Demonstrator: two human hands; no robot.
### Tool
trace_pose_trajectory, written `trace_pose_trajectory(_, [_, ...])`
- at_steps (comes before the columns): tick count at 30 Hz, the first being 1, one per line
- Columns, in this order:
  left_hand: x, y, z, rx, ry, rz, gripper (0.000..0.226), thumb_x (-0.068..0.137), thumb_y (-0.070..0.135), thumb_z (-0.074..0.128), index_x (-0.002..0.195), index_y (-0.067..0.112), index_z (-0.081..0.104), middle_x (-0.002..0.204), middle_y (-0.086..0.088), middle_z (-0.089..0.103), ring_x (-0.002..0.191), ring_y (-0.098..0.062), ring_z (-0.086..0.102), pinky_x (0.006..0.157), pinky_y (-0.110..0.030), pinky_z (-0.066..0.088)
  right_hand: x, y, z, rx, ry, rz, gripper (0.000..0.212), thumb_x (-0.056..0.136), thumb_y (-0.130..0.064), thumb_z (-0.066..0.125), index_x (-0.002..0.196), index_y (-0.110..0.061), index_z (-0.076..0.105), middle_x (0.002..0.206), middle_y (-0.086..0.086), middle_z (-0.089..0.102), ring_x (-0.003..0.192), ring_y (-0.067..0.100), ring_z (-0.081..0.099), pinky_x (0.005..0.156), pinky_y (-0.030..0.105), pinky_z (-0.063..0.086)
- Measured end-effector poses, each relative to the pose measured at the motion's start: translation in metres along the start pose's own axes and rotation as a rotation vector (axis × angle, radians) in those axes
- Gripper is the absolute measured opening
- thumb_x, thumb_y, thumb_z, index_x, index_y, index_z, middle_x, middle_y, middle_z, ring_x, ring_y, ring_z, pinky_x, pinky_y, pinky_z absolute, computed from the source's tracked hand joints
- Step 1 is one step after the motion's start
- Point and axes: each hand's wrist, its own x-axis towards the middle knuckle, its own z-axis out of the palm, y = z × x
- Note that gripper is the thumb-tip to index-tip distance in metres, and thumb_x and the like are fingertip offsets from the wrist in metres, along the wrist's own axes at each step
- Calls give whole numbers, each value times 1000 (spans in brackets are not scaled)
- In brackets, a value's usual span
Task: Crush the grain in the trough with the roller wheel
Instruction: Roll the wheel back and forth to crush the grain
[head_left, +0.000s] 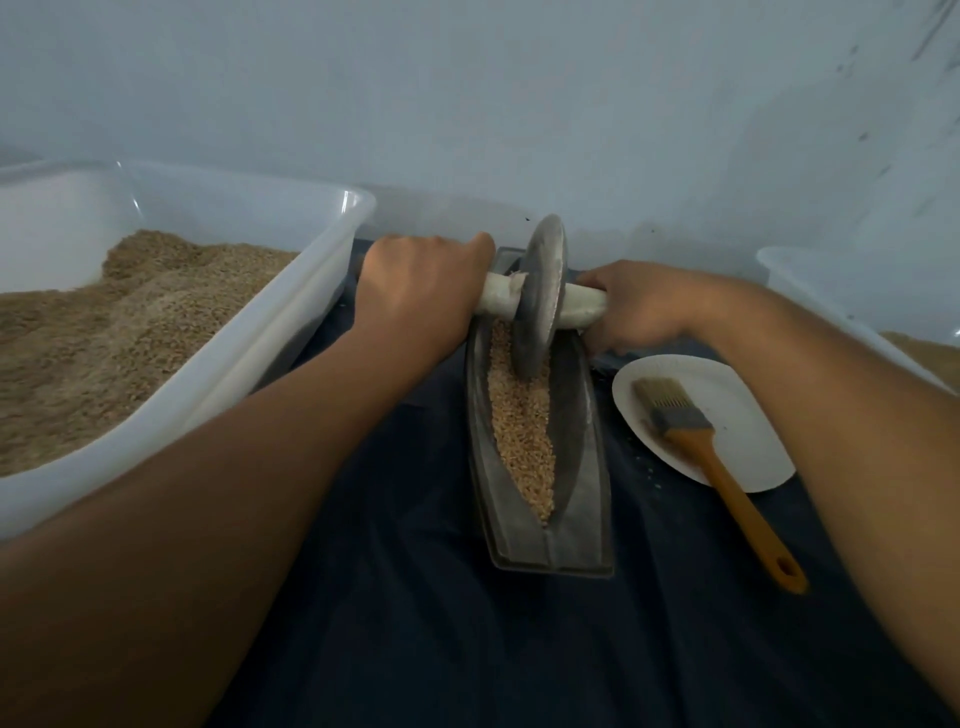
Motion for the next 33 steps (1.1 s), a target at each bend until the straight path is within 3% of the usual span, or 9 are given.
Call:
trace_pose_trajectory(3, [-7, 2, 0, 33, 7, 8, 24, 87, 23, 65, 97, 23, 43, 63, 5, 35, 45, -15, 23, 51, -30, 19, -5, -1, 3, -5, 8, 6, 29, 72, -23, 81, 92, -34, 62, 82, -6, 70, 72, 12, 66, 57, 27, 43])
trace_pose_trajectory(12, [-32, 6, -10, 13, 98, 16, 38, 86, 23, 66, 90, 23, 28, 71, 5, 42, 57, -18, 40, 61, -34, 29, -29, -8, 12, -94, 88, -4, 23, 73, -34, 75, 87, -41, 59, 86, -13, 66, 80, 10, 62, 69, 34, 52])
trace_pose_trajectory(18, [-53, 7, -19, -28, 104, 7, 29, 82, 13, 63, 95, 20, 39, 77, 1, 53, 64, -22, 50, 66, -37, 36, -47, -13, 24, -236, 246, 8, 14, 74, -42, 62, 83, -39, 52, 80, -15, 59, 71, 8, 54, 54, 28, 34])
trace_pose_trajectory(23, [-65, 9, -27, -54, 173, 21, 18, 84, 11, 53, 95, 18, 40, 76, 1, 38, 66, -20, 35, 68, -37, 33, -65, -13, 37, -233, 367, 11, 15, 75, -44, 58, 83, -37, 48, 75, -14, 58, 66, 9, 52, 52, 28, 28])
trace_pose_trajectory(25, [-70, 10, -31, -49, 181, 22, 15, 86, 10, 51, 96, 18, 43, 78, 0, 41, 68, -21, 37, 69, -37, 34, -71, -14, 40, -233, 397, 12, 17, 75, -44, 56, 88, -37, 49, 75, -14, 59, 67, 13, 53, 51, 27, 27])
trace_pose_trajectory(29, [-82, 11, -38, -44, 162, 26, 18, 86, 7, 46, 101, 18, 47, 85, -3, 48, 75, -25, 48, 75, -40, 39, -85, -18, 48, -245, 466, -6, 20, 76, -46, 54, 93, -37, 47, 73, -13, 58, 68, 17, 56, 51, 28, 28])
trace_pose_trajectory(33, [-90, 13, -45, -35, 149, 35, 27, 82, 2, 39, 102, 18, 47, 88, -3, 45, 78, -26, 45, 79, -40, 38, -103, -21, 59, -263, 597, -34, 21, 77, -45, 56, 88, -34, 42, 67, -14, 49, 57, 14, 43, 49, 27, 23])
